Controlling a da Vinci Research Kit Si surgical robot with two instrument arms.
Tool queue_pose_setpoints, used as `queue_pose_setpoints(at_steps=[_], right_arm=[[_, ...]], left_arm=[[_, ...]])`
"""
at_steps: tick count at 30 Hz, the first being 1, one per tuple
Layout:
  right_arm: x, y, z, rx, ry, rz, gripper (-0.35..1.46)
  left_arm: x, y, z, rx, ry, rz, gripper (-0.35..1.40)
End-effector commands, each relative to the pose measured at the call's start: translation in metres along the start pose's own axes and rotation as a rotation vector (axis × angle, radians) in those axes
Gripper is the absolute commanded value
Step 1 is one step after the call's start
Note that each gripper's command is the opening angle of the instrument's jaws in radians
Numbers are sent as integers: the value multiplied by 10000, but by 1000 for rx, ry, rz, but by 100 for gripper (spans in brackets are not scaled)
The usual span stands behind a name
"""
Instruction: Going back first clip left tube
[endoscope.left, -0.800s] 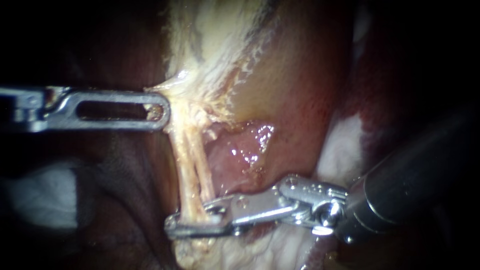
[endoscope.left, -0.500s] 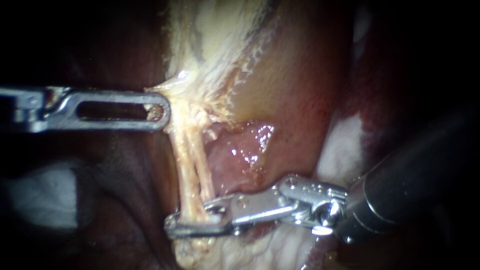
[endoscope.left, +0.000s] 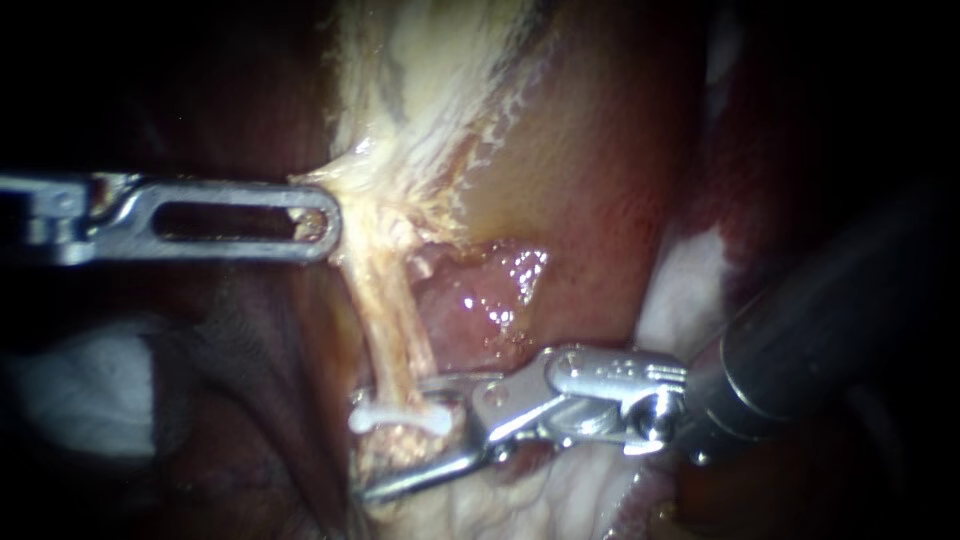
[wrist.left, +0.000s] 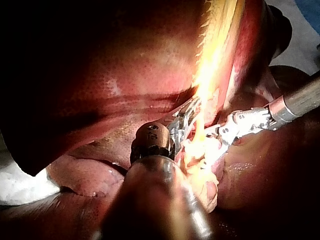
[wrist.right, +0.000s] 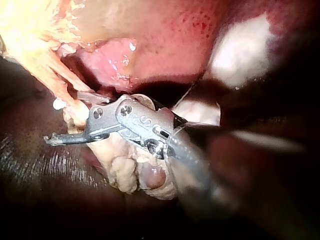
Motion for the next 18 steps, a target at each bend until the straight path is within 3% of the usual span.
queue_pose_setpoints(at_steps=[1,10,18], right_arm=[[2,2,-3,-7,0,-16,60],[-2,17,-23,-26,-4,-56,60],[1,2,-36,-4,-4,-59,60]], left_arm=[[0,-1,0,-1,-1,0,-35],[1,-4,-1,-2,-1,-1,-35],[1,-4,-2,-1,-1,-1,-35]])
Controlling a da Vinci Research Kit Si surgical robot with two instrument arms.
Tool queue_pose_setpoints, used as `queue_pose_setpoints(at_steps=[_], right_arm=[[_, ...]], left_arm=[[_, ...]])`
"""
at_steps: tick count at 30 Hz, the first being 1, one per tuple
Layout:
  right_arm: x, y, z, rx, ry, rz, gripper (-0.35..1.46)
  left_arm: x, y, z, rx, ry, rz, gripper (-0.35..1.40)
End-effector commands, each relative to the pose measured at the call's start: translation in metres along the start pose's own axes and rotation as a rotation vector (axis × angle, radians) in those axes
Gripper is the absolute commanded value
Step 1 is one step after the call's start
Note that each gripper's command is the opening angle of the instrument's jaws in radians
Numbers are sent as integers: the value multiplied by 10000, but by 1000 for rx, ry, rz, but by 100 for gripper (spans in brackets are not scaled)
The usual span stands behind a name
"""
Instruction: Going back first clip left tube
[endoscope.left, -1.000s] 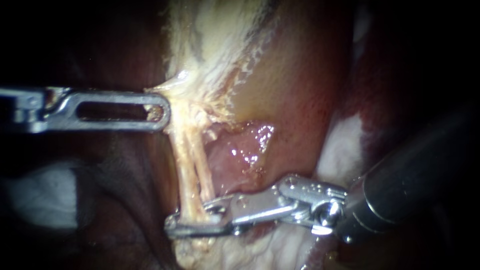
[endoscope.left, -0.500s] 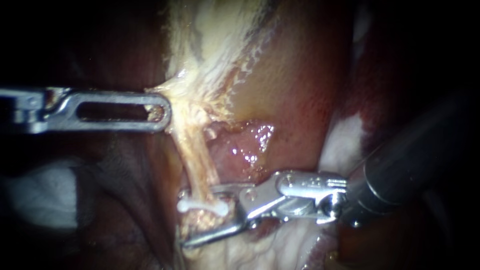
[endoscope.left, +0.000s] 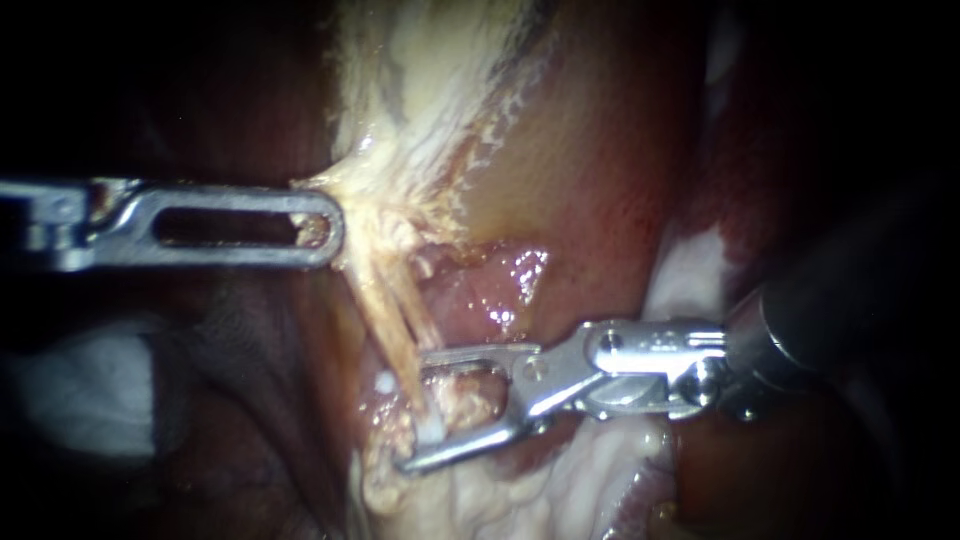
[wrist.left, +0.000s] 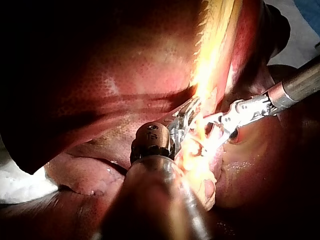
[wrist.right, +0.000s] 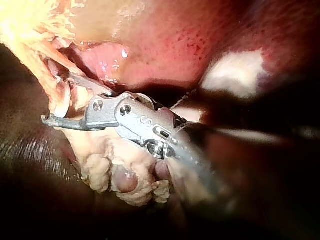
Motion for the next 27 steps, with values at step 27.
queue_pose_setpoints(at_steps=[27], right_arm=[[35,-24,-82,63,3,-22,60]], left_arm=[[-1,2,0,1,1,1,-35]])
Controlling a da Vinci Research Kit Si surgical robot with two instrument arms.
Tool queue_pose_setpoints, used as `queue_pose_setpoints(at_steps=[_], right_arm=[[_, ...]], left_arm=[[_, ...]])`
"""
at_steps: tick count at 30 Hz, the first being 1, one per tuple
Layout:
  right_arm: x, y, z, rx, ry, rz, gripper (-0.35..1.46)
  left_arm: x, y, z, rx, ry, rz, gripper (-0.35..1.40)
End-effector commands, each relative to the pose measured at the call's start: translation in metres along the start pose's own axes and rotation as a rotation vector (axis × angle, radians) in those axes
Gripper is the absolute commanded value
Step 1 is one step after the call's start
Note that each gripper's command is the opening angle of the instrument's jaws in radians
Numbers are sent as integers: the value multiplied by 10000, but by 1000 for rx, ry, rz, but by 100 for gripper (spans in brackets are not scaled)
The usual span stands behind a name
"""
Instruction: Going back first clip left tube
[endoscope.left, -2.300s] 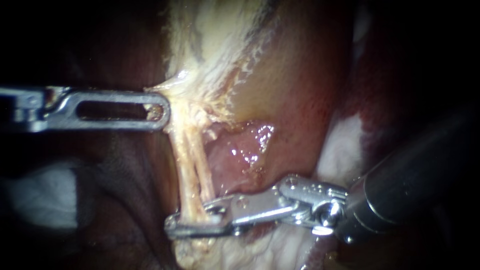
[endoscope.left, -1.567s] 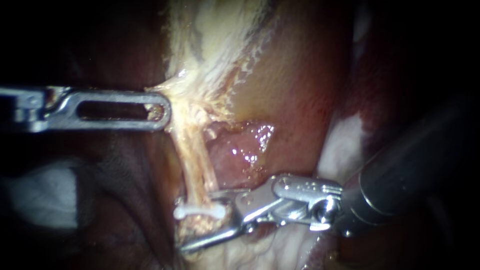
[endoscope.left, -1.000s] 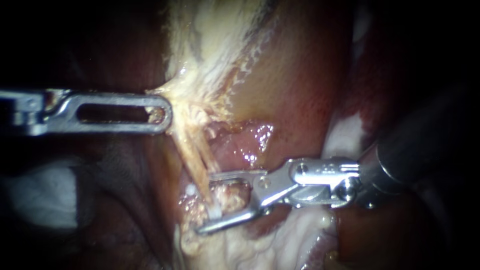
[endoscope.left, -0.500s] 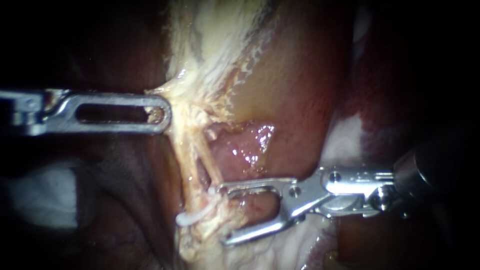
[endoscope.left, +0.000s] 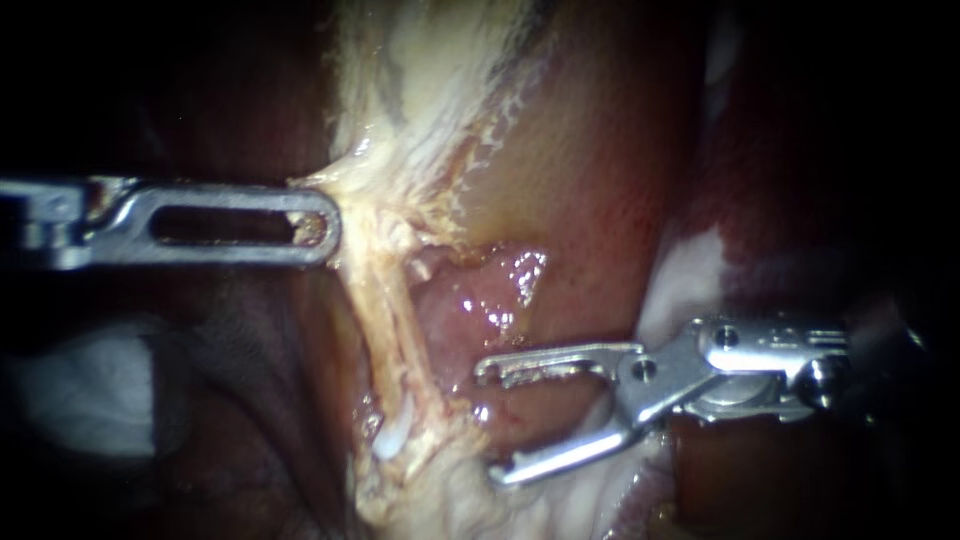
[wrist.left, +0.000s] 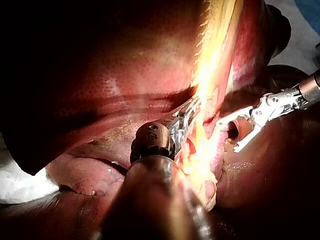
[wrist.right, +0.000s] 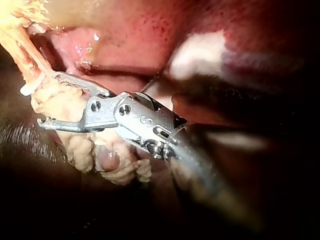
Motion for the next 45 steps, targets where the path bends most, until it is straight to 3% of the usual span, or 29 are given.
queue_pose_setpoints(at_steps=[1,13,17,22,31,40,45], right_arm=[[4,0,-4,-9,-1,-13,60],[58,-17,-72,-92,12,-159,60],[68,-22,-85,-111,7,-176,60],[68,-23,-87,-119,4,-180,60],[65,-22,-86,-117,4,-182,60],[65,-23,-86,-116,4,-182,60],[65,-23,-86,-116,4,-188,60]], left_arm=[[0,0,0,0,0,0,-35],[1,1,2,0,-1,1,-35],[3,3,7,-1,-3,2,-35],[11,11,21,-6,-12,7,-35],[25,29,72,-5,-7,21,-35],[22,17,106,5,1,16,-35],[23,16,109,7,1,16,-35]])
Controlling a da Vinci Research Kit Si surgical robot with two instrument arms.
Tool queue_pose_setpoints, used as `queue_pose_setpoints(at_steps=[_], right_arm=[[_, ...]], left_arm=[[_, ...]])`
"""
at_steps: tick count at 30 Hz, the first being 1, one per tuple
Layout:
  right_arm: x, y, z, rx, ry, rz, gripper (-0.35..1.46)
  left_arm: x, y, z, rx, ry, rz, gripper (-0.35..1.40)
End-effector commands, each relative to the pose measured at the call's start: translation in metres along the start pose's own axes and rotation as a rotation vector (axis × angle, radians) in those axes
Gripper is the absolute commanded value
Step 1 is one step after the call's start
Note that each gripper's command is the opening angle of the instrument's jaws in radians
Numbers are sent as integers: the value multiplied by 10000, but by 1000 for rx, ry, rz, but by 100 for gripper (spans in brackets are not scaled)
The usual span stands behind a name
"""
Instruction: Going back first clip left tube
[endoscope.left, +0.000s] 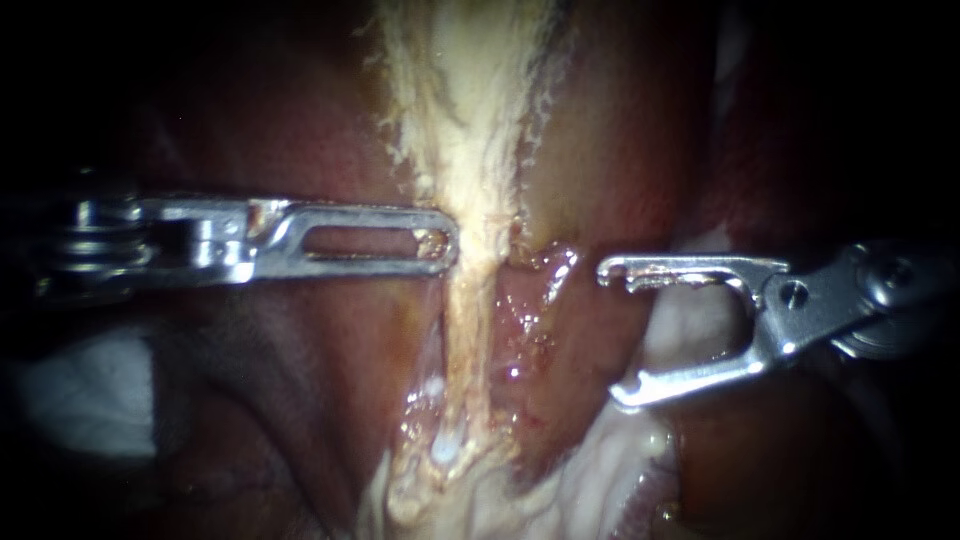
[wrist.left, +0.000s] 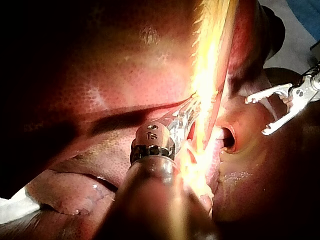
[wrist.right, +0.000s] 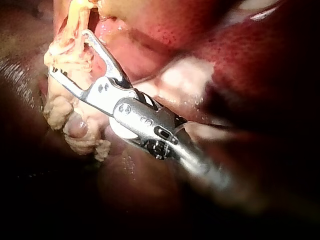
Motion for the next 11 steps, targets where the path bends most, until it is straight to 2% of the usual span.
queue_pose_setpoints(at_steps=[1,11], right_arm=[[0,1,0,1,0,-1,60],[1,1,0,1,0,-1,60]], left_arm=[[0,0,-2,1,0,0,-35],[0,0,-3,1,1,0,-35]])
